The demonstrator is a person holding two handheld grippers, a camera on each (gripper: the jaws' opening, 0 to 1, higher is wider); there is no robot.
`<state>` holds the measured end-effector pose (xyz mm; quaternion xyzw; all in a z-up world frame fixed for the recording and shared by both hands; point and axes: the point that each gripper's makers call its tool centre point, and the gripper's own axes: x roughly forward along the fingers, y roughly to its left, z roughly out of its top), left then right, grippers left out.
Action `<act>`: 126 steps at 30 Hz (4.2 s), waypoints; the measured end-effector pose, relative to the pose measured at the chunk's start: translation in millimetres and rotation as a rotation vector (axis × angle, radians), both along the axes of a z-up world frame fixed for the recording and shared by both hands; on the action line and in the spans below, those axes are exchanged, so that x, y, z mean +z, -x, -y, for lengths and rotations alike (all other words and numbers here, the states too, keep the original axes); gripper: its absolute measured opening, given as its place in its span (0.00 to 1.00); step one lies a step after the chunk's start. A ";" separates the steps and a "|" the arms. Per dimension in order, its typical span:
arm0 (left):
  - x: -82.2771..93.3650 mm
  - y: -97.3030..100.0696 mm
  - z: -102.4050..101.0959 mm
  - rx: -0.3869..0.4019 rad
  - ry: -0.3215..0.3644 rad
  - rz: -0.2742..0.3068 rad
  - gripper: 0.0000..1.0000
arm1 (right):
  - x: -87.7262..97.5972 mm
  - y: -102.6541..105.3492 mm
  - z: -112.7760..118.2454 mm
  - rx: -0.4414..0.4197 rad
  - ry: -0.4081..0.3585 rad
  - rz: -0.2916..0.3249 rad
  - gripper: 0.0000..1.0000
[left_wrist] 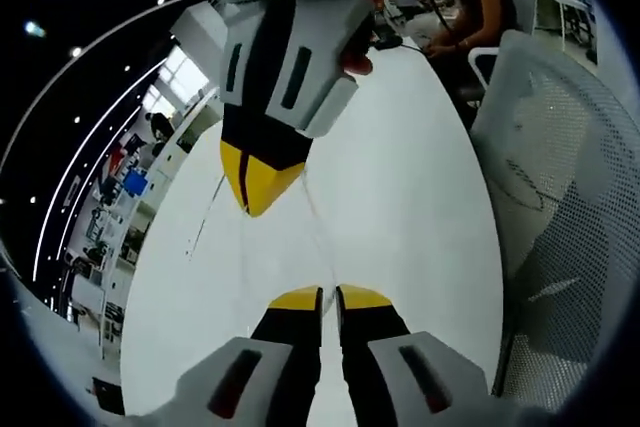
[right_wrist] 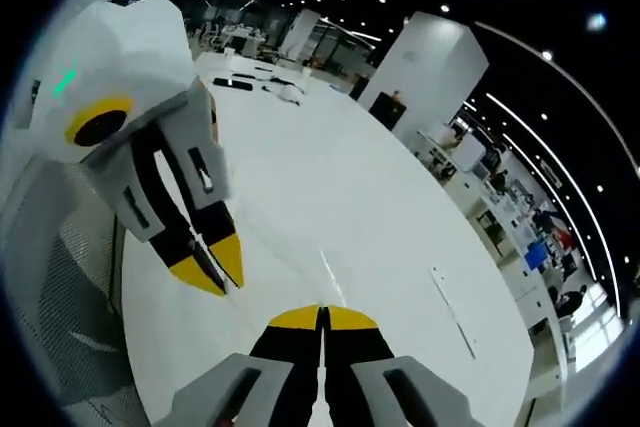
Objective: Open the resealable bag by pulling the two sides of the seal apart until the entire bag opening is separated and visibly accessible.
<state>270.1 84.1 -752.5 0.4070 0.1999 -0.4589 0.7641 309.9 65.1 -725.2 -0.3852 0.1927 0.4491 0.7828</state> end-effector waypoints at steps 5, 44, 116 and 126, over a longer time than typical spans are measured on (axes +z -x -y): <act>0.7 -0.9 -5.4 0.018 0.014 0.003 0.08 | -13.2 -1.6 0.9 -0.001 0.028 -0.019 0.00; -17.3 22.0 -48.9 0.189 0.093 -0.094 0.11 | -83.1 -37.7 9.3 -0.119 0.081 -0.122 0.02; -21.7 45.5 -76.1 0.423 0.360 -0.301 0.91 | -34.3 49.5 40.1 -0.330 -0.475 -0.324 1.00; -17.9 63.8 -75.1 0.409 0.375 -0.270 0.89 | -27.4 73.1 50.0 -0.348 -0.505 -0.289 1.00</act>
